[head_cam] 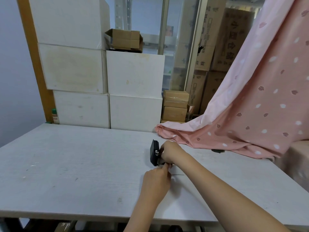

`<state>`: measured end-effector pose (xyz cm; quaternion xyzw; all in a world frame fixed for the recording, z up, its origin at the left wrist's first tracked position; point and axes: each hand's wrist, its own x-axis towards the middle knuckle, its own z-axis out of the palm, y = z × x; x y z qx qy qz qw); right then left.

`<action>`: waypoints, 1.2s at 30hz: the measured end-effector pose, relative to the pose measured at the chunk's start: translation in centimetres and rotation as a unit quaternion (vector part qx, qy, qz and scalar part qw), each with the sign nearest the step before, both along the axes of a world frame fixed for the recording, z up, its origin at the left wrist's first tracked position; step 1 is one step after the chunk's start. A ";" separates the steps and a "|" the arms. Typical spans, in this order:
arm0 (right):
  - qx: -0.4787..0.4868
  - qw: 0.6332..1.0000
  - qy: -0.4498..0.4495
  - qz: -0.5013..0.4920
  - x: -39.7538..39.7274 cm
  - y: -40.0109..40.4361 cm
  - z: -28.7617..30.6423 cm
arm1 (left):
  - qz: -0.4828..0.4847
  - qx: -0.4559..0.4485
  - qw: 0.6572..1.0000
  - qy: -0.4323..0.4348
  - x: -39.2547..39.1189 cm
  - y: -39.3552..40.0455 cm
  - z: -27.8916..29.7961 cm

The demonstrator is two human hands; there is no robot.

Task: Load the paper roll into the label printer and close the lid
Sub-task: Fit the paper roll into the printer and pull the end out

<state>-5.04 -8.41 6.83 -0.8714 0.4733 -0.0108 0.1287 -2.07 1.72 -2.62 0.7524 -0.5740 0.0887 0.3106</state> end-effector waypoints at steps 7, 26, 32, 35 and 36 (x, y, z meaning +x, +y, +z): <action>-0.029 0.999 0.025 0.004 0.6 0.2 -0.2 | -0.010 -0.006 1.000 -0.001 -0.2 0.2 0.2; -0.050 0.992 0.112 0.007 0.1 -2.2 1.2 | 0.021 0.025 0.999 0.026 0.2 0.1 0.2; -0.050 0.993 0.102 0.007 -0.6 -2.6 1.0 | 0.020 0.086 0.996 -0.002 -0.6 0.2 0.9; -0.064 0.993 0.096 0.017 -1.0 -2.6 0.7 | 0.014 0.088 0.996 -0.002 -0.7 0.5 1.0; -0.063 0.994 0.092 0.019 -0.9 -2.5 0.7 | 0.011 0.087 0.996 0.001 -0.6 0.5 1.0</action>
